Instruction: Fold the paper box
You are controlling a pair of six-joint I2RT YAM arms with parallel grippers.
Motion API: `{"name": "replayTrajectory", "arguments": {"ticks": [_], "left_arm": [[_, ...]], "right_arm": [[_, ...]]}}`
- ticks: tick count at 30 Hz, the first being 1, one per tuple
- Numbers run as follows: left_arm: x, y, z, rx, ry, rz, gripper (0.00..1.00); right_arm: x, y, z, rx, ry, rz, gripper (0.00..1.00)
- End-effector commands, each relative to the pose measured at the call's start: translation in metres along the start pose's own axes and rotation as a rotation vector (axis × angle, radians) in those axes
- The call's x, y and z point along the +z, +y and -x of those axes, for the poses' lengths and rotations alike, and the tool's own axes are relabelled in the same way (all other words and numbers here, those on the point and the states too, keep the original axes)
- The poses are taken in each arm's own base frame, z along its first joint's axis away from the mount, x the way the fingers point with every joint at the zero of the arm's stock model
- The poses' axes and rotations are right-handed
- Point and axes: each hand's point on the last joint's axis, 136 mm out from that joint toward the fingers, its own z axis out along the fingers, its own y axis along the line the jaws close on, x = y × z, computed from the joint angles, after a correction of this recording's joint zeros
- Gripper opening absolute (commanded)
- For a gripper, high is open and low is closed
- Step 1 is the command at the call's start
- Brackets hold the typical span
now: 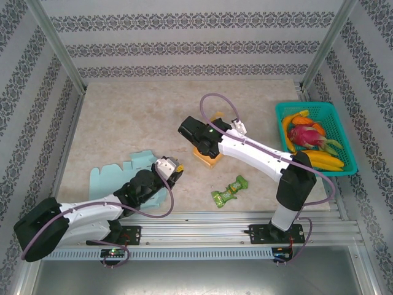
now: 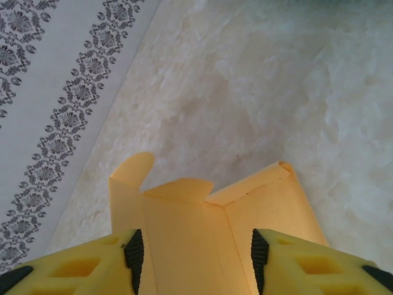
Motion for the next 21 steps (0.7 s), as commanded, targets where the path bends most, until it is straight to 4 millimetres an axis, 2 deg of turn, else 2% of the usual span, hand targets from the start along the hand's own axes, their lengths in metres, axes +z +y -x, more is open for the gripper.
{"name": "replayTrajectory", "arguments": {"ticks": [1,3,6,8,10,12,16,21], "left_arm": [[0.005,-0.004,0.012,-0.033,-0.029,-0.01,0.33],[0.008,-0.006,0.009,-0.037,-0.007,-0.014,0.33],[0.011,-0.008,0.01,-0.061,0.008,-0.025,0.35],[0.015,-0.012,0.011,-0.081,0.016,-0.044,0.36],[0.02,-0.018,0.011,-0.092,0.037,-0.069,0.36],[0.027,-0.02,0.009,-0.095,0.057,-0.073,0.36],[0.041,-0.02,0.004,-0.1,0.082,-0.058,0.35],[0.056,-0.021,0.0,-0.138,0.119,-0.04,0.35]], "right_arm": [[-0.004,0.02,0.021,-0.071,-0.076,0.103,0.53],[-0.012,0.032,0.038,-0.2,-0.106,0.161,0.53],[-0.016,0.055,0.059,-0.475,-0.144,0.269,0.65],[-0.008,0.07,0.054,-0.725,-0.102,0.403,0.67],[-0.002,0.079,0.046,-0.939,0.016,0.591,0.65],[0.01,0.074,0.05,-1.067,0.113,0.676,0.65],[0.043,0.054,0.063,-1.255,0.242,0.725,0.65],[0.065,0.049,0.058,-1.311,0.381,0.924,0.59]]}}
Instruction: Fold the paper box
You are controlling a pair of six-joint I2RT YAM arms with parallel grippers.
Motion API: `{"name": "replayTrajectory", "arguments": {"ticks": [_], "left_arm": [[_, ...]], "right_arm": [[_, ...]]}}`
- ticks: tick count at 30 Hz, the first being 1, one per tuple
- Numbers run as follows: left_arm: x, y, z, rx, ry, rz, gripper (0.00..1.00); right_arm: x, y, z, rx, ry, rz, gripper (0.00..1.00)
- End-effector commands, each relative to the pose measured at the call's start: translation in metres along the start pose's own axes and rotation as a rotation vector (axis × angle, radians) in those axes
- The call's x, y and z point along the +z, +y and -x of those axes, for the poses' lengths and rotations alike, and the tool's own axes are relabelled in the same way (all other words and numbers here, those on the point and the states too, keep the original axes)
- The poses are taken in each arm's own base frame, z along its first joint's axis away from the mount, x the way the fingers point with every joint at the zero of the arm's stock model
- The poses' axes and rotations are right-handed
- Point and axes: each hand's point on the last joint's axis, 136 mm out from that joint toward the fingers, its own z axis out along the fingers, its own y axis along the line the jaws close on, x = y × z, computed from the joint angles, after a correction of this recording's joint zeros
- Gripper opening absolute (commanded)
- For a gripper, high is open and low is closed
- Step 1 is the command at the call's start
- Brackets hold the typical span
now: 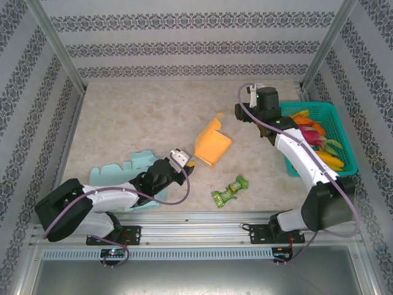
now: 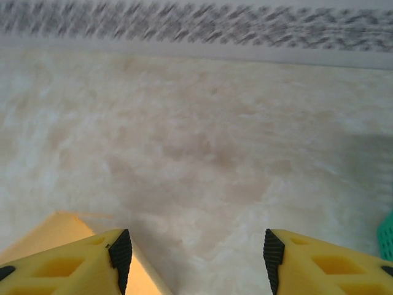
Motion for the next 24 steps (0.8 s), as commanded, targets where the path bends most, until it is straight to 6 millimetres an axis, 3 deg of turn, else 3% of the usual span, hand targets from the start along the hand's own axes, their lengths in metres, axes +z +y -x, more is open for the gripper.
{"name": "replayTrajectory", "arguments": {"ticks": [1,6,10,16,22,24], "left_arm": [[0.008,-0.004,0.007,-0.06,-0.003,0.002,0.35],[0.012,0.003,0.008,-0.092,-0.033,0.043,0.35],[0.015,0.006,0.004,-0.062,-0.018,0.064,0.34],[0.02,0.005,0.004,-0.055,-0.017,0.06,0.33],[0.026,0.004,0.006,-0.051,-0.017,0.058,0.33],[0.028,0.003,0.005,-0.052,-0.014,0.057,0.33]], "right_arm": [[0.011,0.035,-0.006,-0.251,-0.001,0.329,0.58],[0.041,0.039,-0.038,-0.415,0.02,0.425,0.58],[0.063,0.049,-0.049,-0.416,0.007,0.514,0.57],[0.084,0.056,-0.062,-0.433,0.002,0.571,0.55],[0.092,0.066,-0.072,-0.468,-0.001,0.597,0.55],[0.095,0.068,-0.074,-0.472,-0.001,0.6,0.51]]}}
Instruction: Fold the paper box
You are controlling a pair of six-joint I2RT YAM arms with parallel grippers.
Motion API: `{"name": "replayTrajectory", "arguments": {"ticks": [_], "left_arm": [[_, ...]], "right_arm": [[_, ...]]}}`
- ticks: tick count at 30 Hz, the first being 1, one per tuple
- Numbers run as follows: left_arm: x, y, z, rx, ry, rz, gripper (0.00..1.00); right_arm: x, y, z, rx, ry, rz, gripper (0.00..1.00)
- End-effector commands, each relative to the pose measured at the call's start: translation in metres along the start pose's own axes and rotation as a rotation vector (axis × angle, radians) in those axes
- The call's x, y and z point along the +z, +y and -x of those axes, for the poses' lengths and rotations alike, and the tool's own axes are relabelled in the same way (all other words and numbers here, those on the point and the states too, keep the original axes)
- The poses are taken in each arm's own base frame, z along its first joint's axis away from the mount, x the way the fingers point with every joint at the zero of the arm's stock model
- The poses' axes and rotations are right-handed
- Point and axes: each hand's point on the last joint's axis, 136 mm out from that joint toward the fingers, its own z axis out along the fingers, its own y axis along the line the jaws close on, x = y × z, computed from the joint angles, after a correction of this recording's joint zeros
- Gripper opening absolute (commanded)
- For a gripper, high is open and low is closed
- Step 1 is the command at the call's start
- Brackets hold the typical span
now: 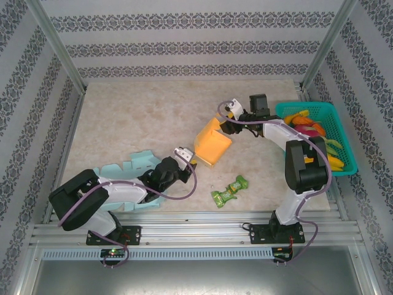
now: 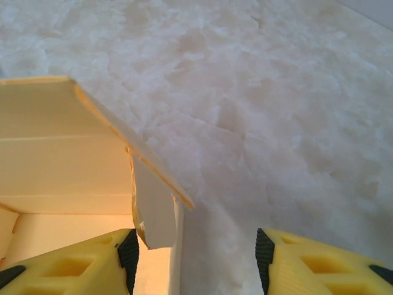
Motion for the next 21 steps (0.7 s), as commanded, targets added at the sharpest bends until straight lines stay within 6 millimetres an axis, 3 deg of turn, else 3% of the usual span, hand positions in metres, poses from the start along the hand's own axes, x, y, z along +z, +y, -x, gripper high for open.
{"name": "replayTrajectory", "arguments": {"ticks": [1,7,11,18,21], "left_arm": [[0.005,-0.005,0.019,-0.009,-0.059,-0.007,0.33],[0.011,-0.004,0.017,-0.017,-0.045,0.005,0.32],[0.014,-0.003,0.018,-0.024,-0.046,0.018,0.31],[0.016,-0.001,0.02,-0.03,-0.047,0.03,0.31],[0.015,-0.001,0.022,-0.032,-0.048,0.032,0.31]], "right_arm": [[0.011,0.011,0.003,-0.046,-0.031,0.051,0.48],[0.019,0.021,-0.004,-0.065,-0.007,0.073,0.43],[0.019,0.026,-0.01,-0.06,0.005,0.084,0.26],[0.019,0.031,-0.017,-0.066,0.016,0.086,0.09],[0.018,0.035,-0.019,-0.082,0.018,0.076,0.06]]}}
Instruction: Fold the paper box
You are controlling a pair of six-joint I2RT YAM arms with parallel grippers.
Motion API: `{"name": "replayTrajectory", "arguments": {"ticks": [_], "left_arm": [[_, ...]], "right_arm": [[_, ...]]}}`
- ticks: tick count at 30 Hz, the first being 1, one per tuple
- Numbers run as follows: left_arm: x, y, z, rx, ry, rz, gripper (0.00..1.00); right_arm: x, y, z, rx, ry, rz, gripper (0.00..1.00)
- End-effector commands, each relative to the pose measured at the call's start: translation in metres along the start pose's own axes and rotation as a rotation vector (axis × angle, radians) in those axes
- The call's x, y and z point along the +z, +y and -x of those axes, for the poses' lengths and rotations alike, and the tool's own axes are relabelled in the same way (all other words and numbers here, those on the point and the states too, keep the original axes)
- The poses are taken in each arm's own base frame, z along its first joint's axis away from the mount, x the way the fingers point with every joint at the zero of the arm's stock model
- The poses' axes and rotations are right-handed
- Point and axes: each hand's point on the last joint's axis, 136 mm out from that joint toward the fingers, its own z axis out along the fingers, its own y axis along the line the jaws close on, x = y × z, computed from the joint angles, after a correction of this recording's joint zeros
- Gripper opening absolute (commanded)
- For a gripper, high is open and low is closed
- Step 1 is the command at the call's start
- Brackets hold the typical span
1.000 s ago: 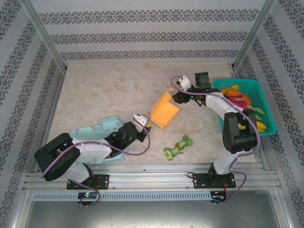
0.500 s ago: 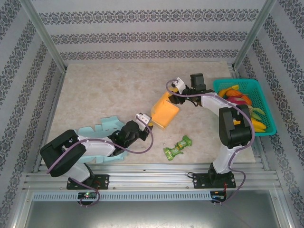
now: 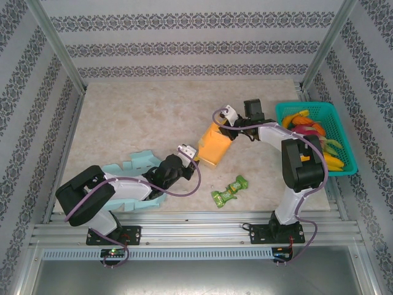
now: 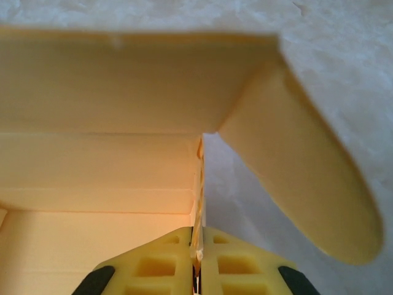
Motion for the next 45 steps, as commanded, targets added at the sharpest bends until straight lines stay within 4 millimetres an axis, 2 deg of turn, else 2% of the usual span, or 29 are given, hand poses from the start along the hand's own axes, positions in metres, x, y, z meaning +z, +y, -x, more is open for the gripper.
{"name": "replayTrajectory", "arguments": {"ticks": [1,3,7,12,15,18,22,27,30,33,37,42,45], "left_arm": [[0.002,-0.002,0.017,-0.029,-0.048,0.009,0.31],[0.001,-0.002,0.019,-0.031,-0.049,0.008,0.31],[-0.002,0.002,0.02,-0.046,-0.054,0.026,0.3],[-0.012,0.01,0.025,-0.064,-0.07,0.054,0.3],[-0.02,0.017,0.029,-0.074,-0.076,0.082,0.3],[-0.027,0.029,0.029,-0.11,-0.07,0.119,0.3],[-0.035,0.05,0.025,-0.209,-0.041,0.192,0.3],[-0.037,0.082,0.019,-0.435,0.046,0.217,0.29],[-0.036,0.094,0.02,-0.499,0.069,0.223,0.28],[-0.03,0.1,0.021,-0.518,0.079,0.229,0.28],[-0.011,0.096,0.021,-0.532,0.108,0.202,0.28],[0.016,0.086,0.02,-0.597,0.119,0.153,0.25],[0.029,0.073,0.02,-0.629,0.132,0.101,0.23]], "right_arm": [[0.001,0.015,0.0,-0.044,-0.004,0.017,0.05],[0.0,0.02,-0.001,-0.059,0.0,0.015,0.01],[-0.004,0.018,0.001,-0.039,0.008,-0.041,0.0],[-0.017,0.005,0.002,0.039,0.025,-0.194,0.0],[-0.032,-0.003,0.007,0.071,0.025,-0.363,0.0],[-0.048,-0.008,0.009,0.195,0.016,-0.457,0.0],[-0.067,-0.013,-0.003,0.401,-0.007,-0.569,0.0],[-0.076,-0.001,-0.018,0.517,-0.012,-0.675,0.0],[-0.075,0.006,-0.021,0.548,-0.016,-0.696,0.0],[-0.07,0.012,-0.021,0.561,-0.023,-0.674,0.0],[-0.067,0.017,-0.02,0.572,-0.035,-0.665,0.0],[-0.065,0.02,-0.021,0.594,-0.085,-0.674,0.0],[-0.067,0.02,-0.025,0.608,-0.093,-0.691,0.0]]}}
